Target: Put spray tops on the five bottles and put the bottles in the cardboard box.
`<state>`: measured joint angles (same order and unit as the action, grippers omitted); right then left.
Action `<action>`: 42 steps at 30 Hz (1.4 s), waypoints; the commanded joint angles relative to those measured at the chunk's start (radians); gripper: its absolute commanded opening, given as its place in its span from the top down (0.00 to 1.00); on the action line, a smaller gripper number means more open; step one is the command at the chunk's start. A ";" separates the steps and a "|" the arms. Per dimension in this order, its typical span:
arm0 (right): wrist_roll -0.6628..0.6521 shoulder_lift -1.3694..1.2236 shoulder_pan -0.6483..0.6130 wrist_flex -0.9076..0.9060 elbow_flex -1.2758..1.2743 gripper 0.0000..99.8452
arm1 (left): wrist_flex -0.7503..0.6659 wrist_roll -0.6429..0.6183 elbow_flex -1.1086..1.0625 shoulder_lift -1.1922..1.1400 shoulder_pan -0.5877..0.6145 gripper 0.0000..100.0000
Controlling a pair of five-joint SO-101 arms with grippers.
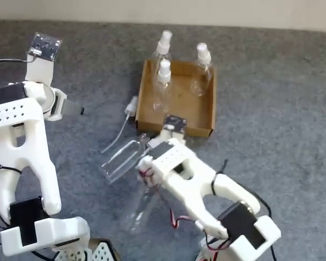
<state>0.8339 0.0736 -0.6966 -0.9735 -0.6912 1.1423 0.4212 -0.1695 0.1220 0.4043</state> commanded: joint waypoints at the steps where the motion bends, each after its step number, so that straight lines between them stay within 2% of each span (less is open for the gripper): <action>1: -0.198 0.042 0.200 -0.056 -0.008 1.00 | 0.008 0.003 0.047 0.002 -0.012 0.64; 5: -0.451 0.042 0.421 -0.249 0.038 1.00 | 0.008 0.002 0.047 0.002 -0.019 0.64; 9: -0.824 0.041 0.604 -0.377 0.134 1.00 | 0.021 0.000 0.047 0.002 -0.051 0.64; 11: -0.976 0.041 0.710 -0.381 0.182 1.00 | 0.048 0.000 0.047 0.002 -0.079 0.64; 16: -1.158 0.031 0.946 -0.381 0.346 1.00 | 0.063 -0.011 0.041 -0.018 -0.171 0.65; 20: -1.378 0.028 1.006 -0.285 0.426 1.00 | 0.061 -0.071 0.068 -0.120 -0.274 0.71; 24: -1.389 0.028 1.043 -0.163 0.426 1.00 | 0.061 -0.098 0.177 -0.232 -0.335 0.73; 27: -1.390 0.028 1.061 -0.102 0.426 1.00 | 0.064 -0.164 0.303 -0.312 -0.338 0.73; 31: -1.392 -0.021 1.064 -0.047 0.427 1.00 | 0.069 -0.172 0.443 -0.440 -0.358 0.73; 35: -1.390 -0.151 1.061 -0.035 0.437 1.00 | 0.071 -0.173 0.547 -0.559 -0.381 0.73; 42: -1.393 -0.173 1.067 -0.027 0.432 0.99 | 0.071 -0.173 0.642 -0.673 -0.443 0.73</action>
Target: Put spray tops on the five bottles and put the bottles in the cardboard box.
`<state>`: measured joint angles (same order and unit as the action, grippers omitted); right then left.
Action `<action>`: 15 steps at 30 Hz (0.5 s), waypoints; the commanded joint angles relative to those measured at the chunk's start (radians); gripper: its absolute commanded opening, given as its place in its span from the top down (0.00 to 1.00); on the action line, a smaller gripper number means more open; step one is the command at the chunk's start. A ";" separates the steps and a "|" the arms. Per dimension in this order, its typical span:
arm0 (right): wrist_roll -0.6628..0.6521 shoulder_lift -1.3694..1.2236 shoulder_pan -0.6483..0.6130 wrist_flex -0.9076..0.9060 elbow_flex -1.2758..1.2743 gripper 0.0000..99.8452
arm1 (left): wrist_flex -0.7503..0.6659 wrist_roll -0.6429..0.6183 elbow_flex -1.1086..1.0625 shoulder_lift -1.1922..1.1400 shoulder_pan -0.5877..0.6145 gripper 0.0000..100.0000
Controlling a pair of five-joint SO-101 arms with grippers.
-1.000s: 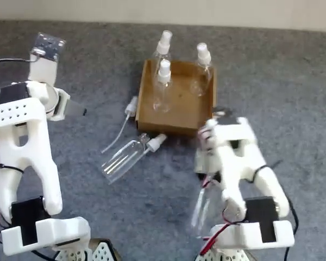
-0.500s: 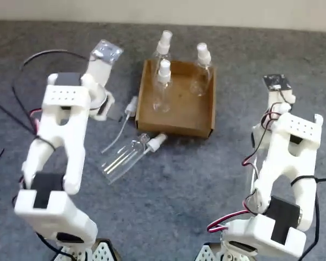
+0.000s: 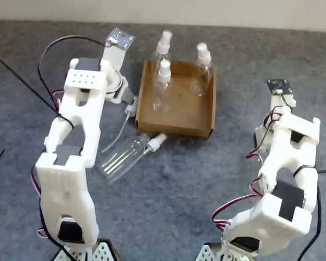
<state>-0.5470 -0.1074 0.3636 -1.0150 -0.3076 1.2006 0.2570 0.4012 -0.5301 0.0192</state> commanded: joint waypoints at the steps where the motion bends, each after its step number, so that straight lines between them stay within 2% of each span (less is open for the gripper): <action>1: -0.012 0.008 0.005 0.015 0.048 0.99 | 0.012 -0.009 0.071 -0.030 -0.068 0.73; 9: -0.018 0.007 0.010 0.013 0.042 0.99 | 0.011 -0.009 0.110 -0.113 -0.087 0.73; 13: -0.147 0.005 0.012 0.007 0.041 0.99 | 0.011 -0.009 0.151 -0.170 -0.087 0.73; 15: -0.150 0.007 0.012 0.007 0.033 0.99 | 0.011 -0.009 0.182 -0.208 -0.085 0.74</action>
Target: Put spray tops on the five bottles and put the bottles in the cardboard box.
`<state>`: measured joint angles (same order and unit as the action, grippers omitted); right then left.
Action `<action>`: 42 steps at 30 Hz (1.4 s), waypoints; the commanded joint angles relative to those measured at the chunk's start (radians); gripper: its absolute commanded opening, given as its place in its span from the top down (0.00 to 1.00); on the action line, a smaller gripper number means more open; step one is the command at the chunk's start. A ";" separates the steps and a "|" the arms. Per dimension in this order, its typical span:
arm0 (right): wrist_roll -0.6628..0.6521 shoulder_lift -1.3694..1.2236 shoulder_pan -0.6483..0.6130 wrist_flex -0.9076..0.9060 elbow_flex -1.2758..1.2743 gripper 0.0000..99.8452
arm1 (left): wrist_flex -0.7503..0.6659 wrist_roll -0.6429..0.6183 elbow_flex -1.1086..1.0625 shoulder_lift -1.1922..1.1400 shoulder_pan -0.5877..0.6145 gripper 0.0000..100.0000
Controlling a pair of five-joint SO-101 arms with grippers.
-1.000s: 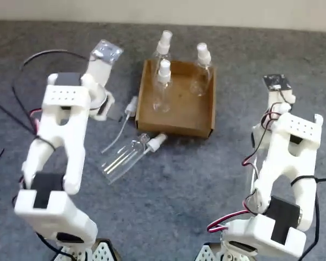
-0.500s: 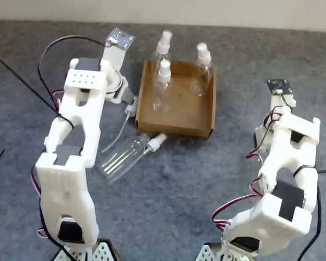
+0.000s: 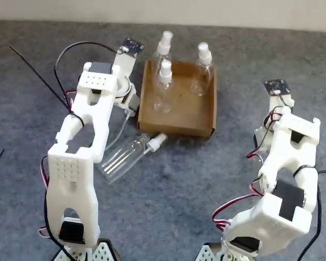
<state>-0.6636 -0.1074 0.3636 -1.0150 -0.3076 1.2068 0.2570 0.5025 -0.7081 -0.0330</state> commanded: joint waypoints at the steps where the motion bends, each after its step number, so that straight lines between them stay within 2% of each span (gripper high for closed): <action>1: -0.034 0.007 0.012 0.007 0.031 0.99 | 0.005 -0.008 0.101 -0.050 -0.030 0.76; 9: -0.040 0.007 0.061 0.013 0.028 0.99 | 0.014 -0.006 0.217 -0.139 0.010 0.79; 13: -0.040 0.007 0.070 0.008 0.028 0.99 | 0.084 -0.002 0.222 -0.137 0.045 0.86; 18: -0.037 0.007 0.076 0.007 0.030 0.99 | 0.184 0.055 0.222 -0.134 0.136 0.89; 21: -0.031 0.008 0.065 0.001 0.033 0.92 | 0.273 0.123 0.219 -0.134 0.183 0.89; 23: 0.006 0.007 0.064 -0.025 0.035 0.84 | 0.322 0.160 0.217 -0.134 0.213 0.89; 25: 0.012 0.008 0.058 -0.050 0.036 0.81 | 0.345 0.184 0.217 -0.134 0.242 0.89; 33: 0.032 0.005 0.013 -0.183 0.137 0.80 | 0.407 0.272 0.214 -0.136 0.334 0.89; 38: 0.077 -0.053 0.010 -0.225 0.240 0.74 | 0.410 0.298 0.214 -0.136 0.343 0.89; 42: 0.078 -0.105 0.035 -0.437 0.351 0.74 | 0.407 0.298 0.214 -0.136 0.346 0.89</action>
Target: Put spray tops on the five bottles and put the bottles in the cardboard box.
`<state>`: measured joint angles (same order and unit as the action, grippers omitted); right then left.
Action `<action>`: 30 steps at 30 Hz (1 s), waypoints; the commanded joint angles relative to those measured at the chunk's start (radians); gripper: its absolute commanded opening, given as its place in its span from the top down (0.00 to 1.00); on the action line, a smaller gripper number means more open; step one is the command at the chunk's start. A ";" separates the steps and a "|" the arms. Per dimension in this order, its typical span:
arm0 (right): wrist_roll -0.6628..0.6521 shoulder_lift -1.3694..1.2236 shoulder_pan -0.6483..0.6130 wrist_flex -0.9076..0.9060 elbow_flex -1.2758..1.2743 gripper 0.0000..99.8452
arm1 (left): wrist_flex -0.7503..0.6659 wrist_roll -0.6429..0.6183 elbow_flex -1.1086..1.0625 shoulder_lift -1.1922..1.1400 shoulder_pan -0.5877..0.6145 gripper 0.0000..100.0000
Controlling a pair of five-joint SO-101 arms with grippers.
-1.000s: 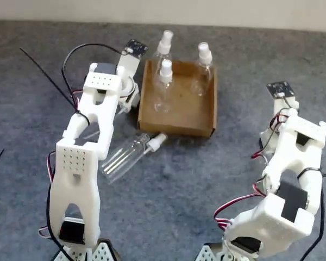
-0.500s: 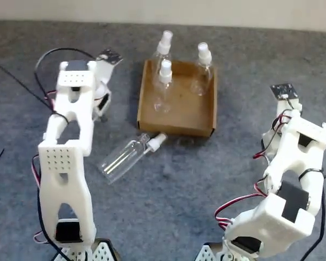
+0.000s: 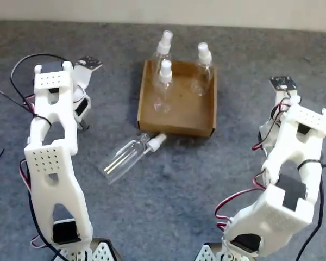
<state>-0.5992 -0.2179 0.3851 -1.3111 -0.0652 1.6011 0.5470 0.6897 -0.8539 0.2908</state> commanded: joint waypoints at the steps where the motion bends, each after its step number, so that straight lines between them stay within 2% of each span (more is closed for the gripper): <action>1: 0.014 0.015 0.022 -0.189 0.125 0.74 | 0.011 0.008 0.027 0.010 0.022 0.89; 4: 0.011 0.067 0.058 -0.225 0.120 0.74 | 0.011 0.008 0.027 0.010 0.022 0.89; 6: 0.005 0.116 0.093 -0.222 0.053 0.74 | 0.011 0.009 0.027 0.010 0.022 0.89; 9: -0.037 0.196 0.077 -0.206 -0.084 0.74 | 0.011 0.009 0.027 0.010 0.021 0.89; 13: 0.003 0.232 0.070 -0.010 -0.300 0.74 | 0.011 0.009 0.027 0.010 0.022 0.89; 17: 0.008 0.173 0.050 0.099 -0.430 0.74 | 0.011 0.009 0.028 0.010 0.036 0.89; 20: 0.034 0.122 0.048 0.128 -0.395 0.76 | 0.011 0.009 0.028 0.010 0.042 0.89; 23: 0.034 0.084 0.045 0.130 -0.306 0.84 | 0.011 0.009 0.028 0.010 0.042 0.89; 26: -0.008 0.030 0.045 0.131 -0.174 0.90 | 0.011 0.009 0.028 0.010 0.030 0.89; 30: -0.011 -0.114 0.053 0.117 0.053 0.93 | 0.011 0.008 0.030 0.010 0.015 0.89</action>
<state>-0.5930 -0.2716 0.4388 -1.1945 -0.1972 1.6011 0.5470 0.6897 -0.8539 0.3092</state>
